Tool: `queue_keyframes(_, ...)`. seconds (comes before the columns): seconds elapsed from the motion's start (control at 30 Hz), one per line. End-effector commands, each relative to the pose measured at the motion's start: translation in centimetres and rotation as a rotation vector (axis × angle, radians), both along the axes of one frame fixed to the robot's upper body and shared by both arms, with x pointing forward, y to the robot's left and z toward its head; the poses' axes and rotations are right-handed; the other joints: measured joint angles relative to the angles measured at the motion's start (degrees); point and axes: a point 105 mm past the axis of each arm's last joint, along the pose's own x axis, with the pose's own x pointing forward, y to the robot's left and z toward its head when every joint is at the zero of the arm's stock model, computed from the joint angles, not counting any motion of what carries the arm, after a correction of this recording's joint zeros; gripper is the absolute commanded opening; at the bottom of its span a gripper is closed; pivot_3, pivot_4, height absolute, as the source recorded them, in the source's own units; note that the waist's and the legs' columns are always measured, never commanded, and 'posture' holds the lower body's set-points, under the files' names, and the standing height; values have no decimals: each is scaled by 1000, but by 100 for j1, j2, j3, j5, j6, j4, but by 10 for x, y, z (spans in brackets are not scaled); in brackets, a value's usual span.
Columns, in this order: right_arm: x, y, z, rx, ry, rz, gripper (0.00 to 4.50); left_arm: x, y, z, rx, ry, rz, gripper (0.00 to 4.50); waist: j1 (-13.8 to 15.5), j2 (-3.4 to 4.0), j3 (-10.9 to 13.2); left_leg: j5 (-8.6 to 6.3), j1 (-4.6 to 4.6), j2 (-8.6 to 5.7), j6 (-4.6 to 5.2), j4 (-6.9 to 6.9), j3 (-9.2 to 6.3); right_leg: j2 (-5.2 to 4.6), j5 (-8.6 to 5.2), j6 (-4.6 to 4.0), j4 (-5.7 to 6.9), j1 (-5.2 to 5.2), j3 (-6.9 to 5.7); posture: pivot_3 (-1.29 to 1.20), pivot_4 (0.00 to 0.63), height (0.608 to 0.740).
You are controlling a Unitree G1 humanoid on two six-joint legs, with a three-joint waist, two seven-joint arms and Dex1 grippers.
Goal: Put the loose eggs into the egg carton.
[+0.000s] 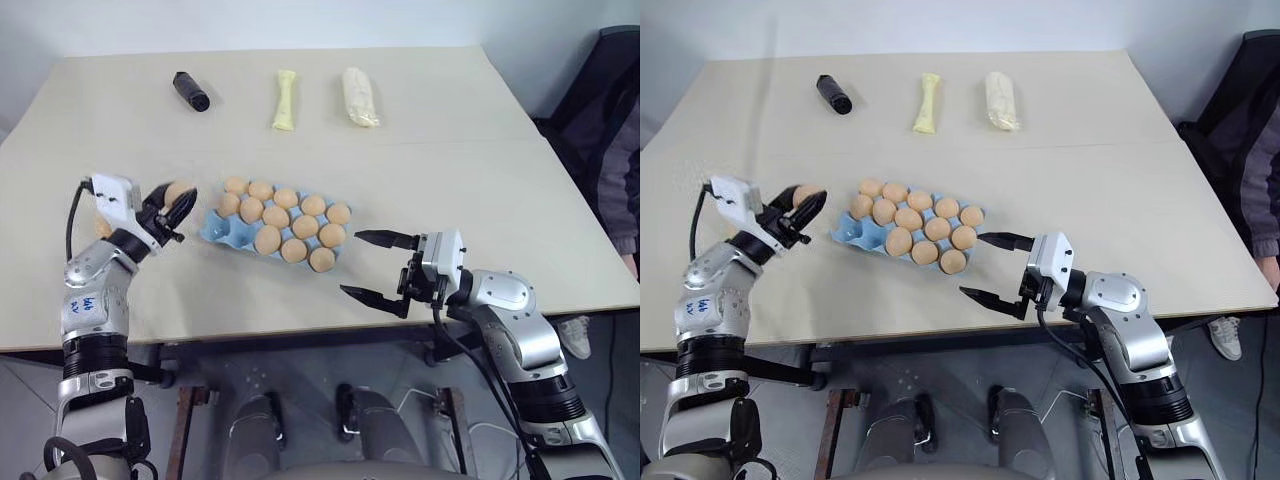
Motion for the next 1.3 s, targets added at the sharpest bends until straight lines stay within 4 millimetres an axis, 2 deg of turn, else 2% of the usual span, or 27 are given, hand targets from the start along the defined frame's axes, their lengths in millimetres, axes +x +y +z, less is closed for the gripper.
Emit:
queue_keyframes(0.03, -3, -3, 13, 13, -61, -2, 4500, -12, -39, -4, 72, 10, -188, 1833, -4, 0, 0, 0, 2, -2, 0, 0, 1, 1, 0, 0, 0, 1, 2, 0, 150, 740)
queue_keyframes(0.13, -3, -2, 14, 15, -63, -6, 4500, -14, -57, -20, 122, 52, -256, 1833, -7, 0, 0, 0, 4, -4, 1, 3, 0, 0, -1, -2, 0, 1, 8, 0, 150, 740)
queue_keyframes(0.3, -4, -3, 15, 18, -69, -18, 4500, -12, -61, -32, 136, 84, -257, 1833, -39, 0, 0, 0, 4, -3, 1, 6, -14, 8, -1, -4, 0, -2, 14, 0, 150, 740)
queue_keyframes(0.4, -4, -5, 15, 16, -72, -32, 4500, -10, -54, -30, 112, 78, -233, 2635, -31, 0, 0, 0, 4, -3, 1, 4, -19, 9, -1, -5, 1, -2, 12, 0, 150, 740)
queue_keyframes(0.5, -4, -6, 15, 16, -72, -37, 4500, -10, -47, -29, 111, 72, -213, 3617, -24, 0, 0, 0, 3, -5, 2, 5, -18, 7, -1, -5, 0, -2, 13, 0, 150, 740)
queue_keyframes(0.6, -4, -6, 15, 13, -74, -39, 4500, -19, -31, -24, 109, 55, -188, 4461, -32, 0, 0, 0, 2, -5, 2, 7, -18, 6, -5, -11, 0, -2, 13, 0, 150, 740)
queue_keyframes(0.9, -3, -5, 14, 14, -66, -23, 4500, -55, 38, -21, 122, 15, 58, 4461, -92, 0, 0, -1, 2, -2, 2, 0, -18, 4, -10, -19, -5, -6, 14, 0, 150, 740)
queue_keyframes(1.0, -2, -3, 13, 11, -61, -1, 4500, -77, 56, -35, 154, 18, 151, 4461, -151, 0, 0, -3, 2, -2, 6, -11, -14, 4, -27, -58, -27, -3, 22, 0, 150, 740)
queue_keyframes(1.13, -1, 0, 13, 12, -60, 22, 4500, -102, 84, -59, 149, 57, 322, 4461, -159, -2, -1, -4, 3, -8, 7, -25, -10, 1, -27, -57, -43, -7, 30, 0, 150, 740)
queue_keyframes(1.23, 0, 2, 14, 13, -59, 38, 4500, -122, 114, -75, 53, 93, 509, 4461, -165, -2, -1, -4, 0, -7, 7, -31, -15, 4, -27, -59, -61, -7, 28, 0, 150, 740)
queue_keyframes(1.3, 0, 3, 14, 12, -58, 46, 4500, -131, 125, -82, 4, 111, 583, 4461, -171, -2, -1, -5, 0, -6, 8, -34, -18, 6, -22, -56, -80, -5, 27, 0, 150, 740)
